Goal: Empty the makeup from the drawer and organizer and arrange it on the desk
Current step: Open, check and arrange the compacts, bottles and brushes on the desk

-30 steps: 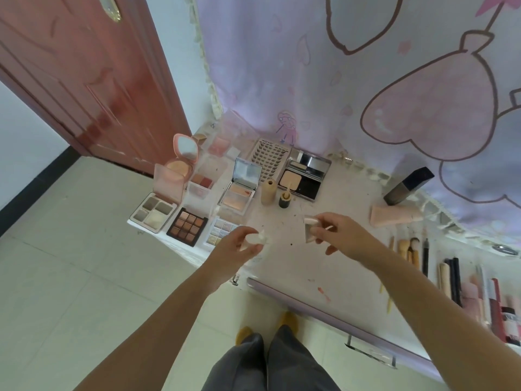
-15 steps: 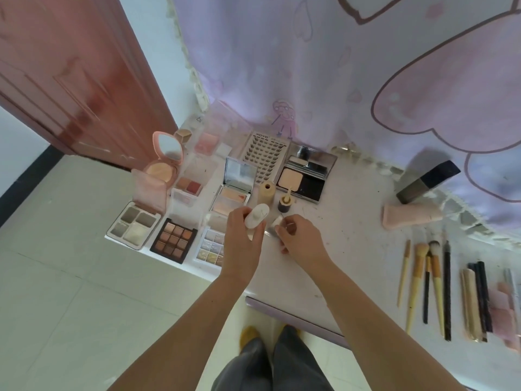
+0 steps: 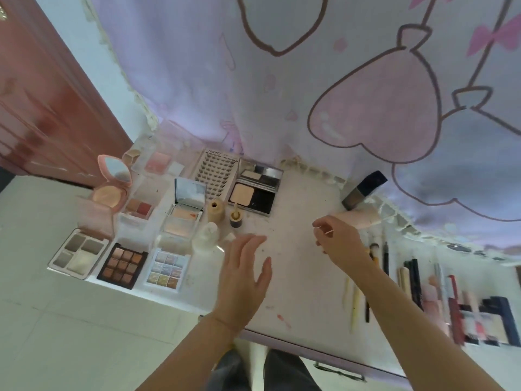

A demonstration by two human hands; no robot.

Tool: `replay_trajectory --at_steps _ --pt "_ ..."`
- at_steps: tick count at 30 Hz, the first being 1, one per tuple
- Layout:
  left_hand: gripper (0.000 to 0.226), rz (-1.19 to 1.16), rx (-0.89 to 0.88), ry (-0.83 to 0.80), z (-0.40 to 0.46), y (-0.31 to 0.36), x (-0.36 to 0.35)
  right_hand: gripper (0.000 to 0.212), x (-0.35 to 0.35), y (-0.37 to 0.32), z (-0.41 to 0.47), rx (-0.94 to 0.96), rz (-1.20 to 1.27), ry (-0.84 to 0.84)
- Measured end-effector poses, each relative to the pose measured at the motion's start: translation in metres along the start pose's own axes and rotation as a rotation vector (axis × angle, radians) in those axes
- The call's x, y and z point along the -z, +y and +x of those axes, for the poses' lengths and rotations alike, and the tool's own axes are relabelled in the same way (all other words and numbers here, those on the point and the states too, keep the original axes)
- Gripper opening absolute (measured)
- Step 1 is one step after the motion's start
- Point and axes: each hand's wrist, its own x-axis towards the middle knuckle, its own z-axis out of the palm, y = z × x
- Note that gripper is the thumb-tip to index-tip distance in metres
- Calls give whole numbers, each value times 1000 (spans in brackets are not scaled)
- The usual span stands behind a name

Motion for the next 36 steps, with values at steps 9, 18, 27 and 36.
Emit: replay_trajectory --at_steps 9,18,27,36 --pt "39 135 -145 -613 65 42 -154 36 88 81 39 -32 -425 97" --pt "49 308 -54 -627 66 46 -180 35 77 88 67 -124 -207 30" --pt "32 126 -3 -626 55 45 -117 31 82 37 22 -78 165 -252" --pt "31 -24 157 -657 10 19 6 24 57 -37 -19 227 -48 -635"
